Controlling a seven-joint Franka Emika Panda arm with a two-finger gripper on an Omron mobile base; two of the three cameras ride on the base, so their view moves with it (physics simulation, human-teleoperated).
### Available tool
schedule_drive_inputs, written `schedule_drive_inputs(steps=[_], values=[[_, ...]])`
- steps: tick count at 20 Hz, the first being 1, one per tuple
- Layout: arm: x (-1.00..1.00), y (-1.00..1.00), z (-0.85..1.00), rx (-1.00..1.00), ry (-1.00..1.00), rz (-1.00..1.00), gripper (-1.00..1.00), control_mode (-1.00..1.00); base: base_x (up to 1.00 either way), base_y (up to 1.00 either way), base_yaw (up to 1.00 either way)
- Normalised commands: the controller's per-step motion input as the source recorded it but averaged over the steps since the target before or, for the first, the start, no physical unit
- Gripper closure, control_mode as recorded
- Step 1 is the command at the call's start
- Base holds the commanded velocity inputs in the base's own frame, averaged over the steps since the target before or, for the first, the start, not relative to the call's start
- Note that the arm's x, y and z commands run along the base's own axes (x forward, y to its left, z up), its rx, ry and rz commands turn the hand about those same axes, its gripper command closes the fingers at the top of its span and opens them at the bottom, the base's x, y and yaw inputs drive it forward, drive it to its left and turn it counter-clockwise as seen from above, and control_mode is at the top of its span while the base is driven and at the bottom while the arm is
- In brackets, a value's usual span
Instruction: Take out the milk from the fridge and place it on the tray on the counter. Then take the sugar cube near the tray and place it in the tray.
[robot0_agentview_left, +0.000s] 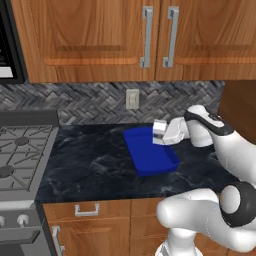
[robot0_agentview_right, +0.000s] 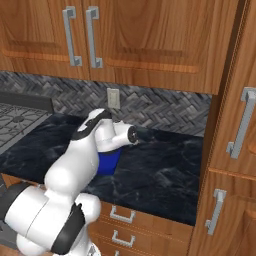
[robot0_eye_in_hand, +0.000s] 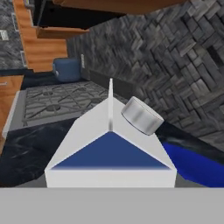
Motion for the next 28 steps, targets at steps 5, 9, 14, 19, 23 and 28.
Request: schedule_drive_inputs(steps=[5, 9, 14, 19, 23, 28], values=[[0.39, 0.21, -0.15, 0.0, 0.06, 0.0, 1.0, -1.0, 0.0, 0.0, 0.0], [0.3, 0.15, -0.24, 0.0, 0.01, 0.0, 1.0, -1.0, 0.0, 0.0, 0.0], [0.16, 0.02, -0.29, 0.0, 0.0, 0.0, 1.0, -1.0, 0.0, 0.0, 0.0], [0.14, 0.0, -0.36, 0.0, 0.0, 0.0, 1.0, -1.0, 0.0, 0.0, 0.0], [0.22, 0.03, -0.32, 0.0, 0.0, 0.0, 1.0, -1.0, 0.0, 0.0, 0.0], [0.23, 0.04, -0.28, 0.0, 0.0, 0.0, 1.0, -1.0, 0.0, 0.0, 0.0]])
